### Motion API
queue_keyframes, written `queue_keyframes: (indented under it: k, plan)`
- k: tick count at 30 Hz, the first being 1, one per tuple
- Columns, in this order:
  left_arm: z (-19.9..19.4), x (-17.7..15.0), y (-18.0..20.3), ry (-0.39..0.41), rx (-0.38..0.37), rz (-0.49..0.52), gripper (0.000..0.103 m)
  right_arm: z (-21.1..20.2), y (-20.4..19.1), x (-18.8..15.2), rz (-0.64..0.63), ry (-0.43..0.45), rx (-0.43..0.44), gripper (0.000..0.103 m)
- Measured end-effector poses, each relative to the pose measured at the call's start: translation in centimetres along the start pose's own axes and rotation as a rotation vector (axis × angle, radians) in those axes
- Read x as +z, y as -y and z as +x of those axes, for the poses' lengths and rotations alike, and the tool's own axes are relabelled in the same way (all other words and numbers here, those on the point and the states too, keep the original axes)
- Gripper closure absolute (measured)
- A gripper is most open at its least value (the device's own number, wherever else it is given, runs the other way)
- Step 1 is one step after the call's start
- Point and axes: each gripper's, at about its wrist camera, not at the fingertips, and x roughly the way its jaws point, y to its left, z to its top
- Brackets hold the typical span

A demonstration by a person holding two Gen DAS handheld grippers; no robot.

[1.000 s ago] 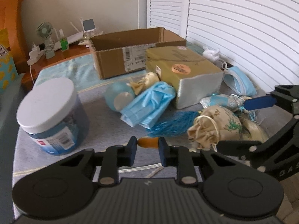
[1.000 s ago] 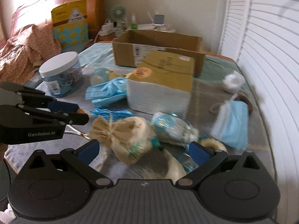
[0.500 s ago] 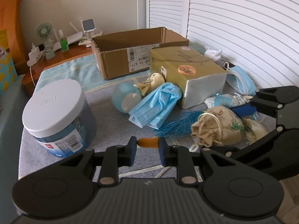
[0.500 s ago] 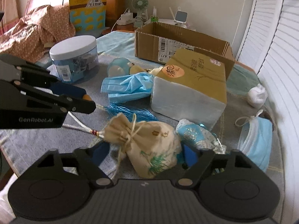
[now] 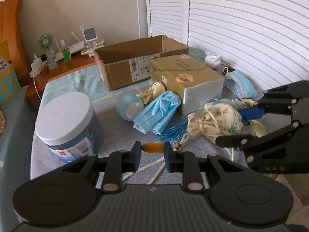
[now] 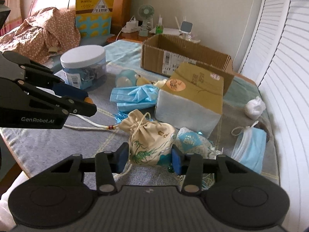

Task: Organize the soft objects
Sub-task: 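Close the right tool on the beige drawstring pouch, then lift the beige pouch with the right tool and drop it into the cardboard box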

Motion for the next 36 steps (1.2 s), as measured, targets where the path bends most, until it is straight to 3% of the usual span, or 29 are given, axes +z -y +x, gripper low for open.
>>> queue_keyframes:
  k: [10,12,14,20,24,27,31,36]
  plan:
    - [-1.6,-0.2,-0.2,0.017,0.010,0.011,0.080,-2.3,0.1,0.4,-0.012,0.018,0.004,0.056]
    - [-1.6,-0.3,-0.2,0.017,0.009,0.010,0.080,-2.1,0.0,0.3,-0.026,-0.004,0.001,0.048]
    - [-1.5,-0.4,-0.2,0.013,0.005,0.010,0.080,-1.8,0.0,-0.1,-0.026,-0.011,-0.011,0.028]
    - [-0.8,-0.5,-0.2,-0.001,-0.006,0.014,0.080,-0.1,0.1,-0.2,-0.012,-0.024,-0.026,0.024]
    - [-0.4,-0.5,-0.2,-0.011,-0.009,0.018,0.080,1.5,-0.2,-0.3,-0.022,-0.041,-0.038,0.026]
    - [-0.2,-0.6,-0.2,-0.018,-0.010,0.022,0.080,2.3,-0.3,-0.3,-0.025,-0.058,-0.058,0.041]
    - [-0.3,-0.7,-0.1,-0.024,-0.016,0.031,0.080,2.2,-0.2,-0.2,-0.027,-0.058,-0.073,0.052]
    - [-1.0,-0.5,-0.1,-0.028,-0.033,0.053,0.080,0.0,-0.1,0.2,-0.031,-0.015,-0.064,0.054]
